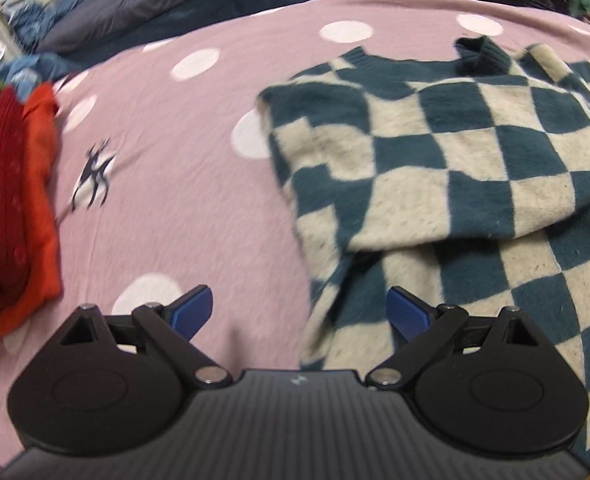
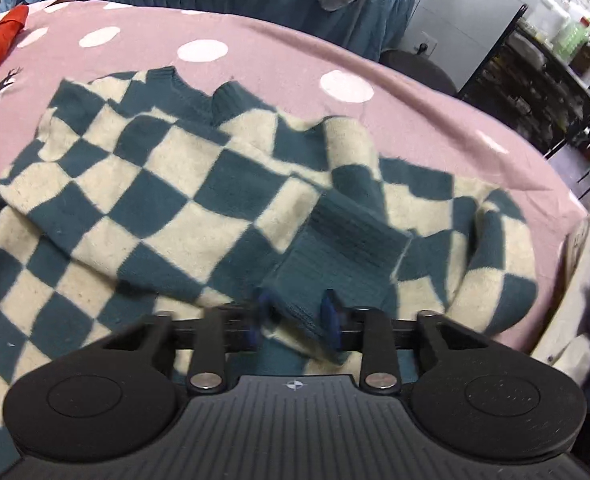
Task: Fold small clothes
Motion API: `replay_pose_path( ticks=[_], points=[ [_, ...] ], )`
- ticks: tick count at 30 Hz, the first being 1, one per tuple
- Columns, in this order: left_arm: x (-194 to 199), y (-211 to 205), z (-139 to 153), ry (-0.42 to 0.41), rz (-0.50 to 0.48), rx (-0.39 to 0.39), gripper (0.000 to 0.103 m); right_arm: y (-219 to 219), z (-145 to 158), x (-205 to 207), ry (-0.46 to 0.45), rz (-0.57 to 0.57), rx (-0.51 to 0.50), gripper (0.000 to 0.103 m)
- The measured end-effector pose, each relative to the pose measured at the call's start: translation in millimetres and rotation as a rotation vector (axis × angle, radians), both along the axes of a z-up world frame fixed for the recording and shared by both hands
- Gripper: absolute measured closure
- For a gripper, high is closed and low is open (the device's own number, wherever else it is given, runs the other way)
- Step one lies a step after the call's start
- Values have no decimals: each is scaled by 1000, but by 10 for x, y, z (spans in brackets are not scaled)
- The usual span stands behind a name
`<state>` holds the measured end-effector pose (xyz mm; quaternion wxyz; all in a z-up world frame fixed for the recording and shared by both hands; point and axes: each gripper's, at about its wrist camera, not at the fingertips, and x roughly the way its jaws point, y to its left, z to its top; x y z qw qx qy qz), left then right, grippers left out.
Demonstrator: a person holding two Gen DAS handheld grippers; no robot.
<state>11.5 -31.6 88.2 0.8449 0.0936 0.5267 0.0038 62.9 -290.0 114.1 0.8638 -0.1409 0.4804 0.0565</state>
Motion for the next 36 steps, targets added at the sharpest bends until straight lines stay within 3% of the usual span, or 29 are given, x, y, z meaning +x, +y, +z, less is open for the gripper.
replay_pose_path(
  ticks=[6,10,12,14,15,16,17,20,22,24,25,26,30,34,36],
  points=[
    [210,-207,-113,-40,-53,70,8,-386,263,-111,-132,-158,17,103],
    [345,-192,-212,-55,-52,103,11,-685,156,-168,-62,-287,23,102],
    [387,-107,-207,-67,-14,95,11,-785,133,-214,-38,-342,46,94],
    [403,-26,-211,-60,8,67,12,-780,190,-288,-69,-326,108,73],
    [399,-10,-216,-58,4,65,14,-719,223,-317,-91,-287,131,70],
    [393,-4,-219,-60,-3,68,14,-625,242,-333,-106,-234,139,57],
    [392,3,-216,-65,-1,73,15,-512,241,-323,-110,-170,130,41],
    [415,82,-161,-84,79,55,17,-99,151,-255,-115,6,35,13],
    [436,182,-122,-102,157,72,18,85,24,-154,-92,60,-25,13],
    [449,334,-109,-101,233,64,18,170,-78,-47,-53,84,-41,21],
    [445,431,-113,-96,278,63,18,181,-95,-9,-46,83,-50,43],
    [431,530,-120,-87,320,57,17,165,-106,27,-46,63,-50,93],
    [318,810,-182,-57,405,-14,11,-128,14,61,-92,-128,39,93],
    [281,736,-208,-46,374,22,10,-375,-189,73,20,-221,100,92],
    [287,756,-224,-31,403,2,8,-493,-290,72,57,-278,156,83]
  ],
)
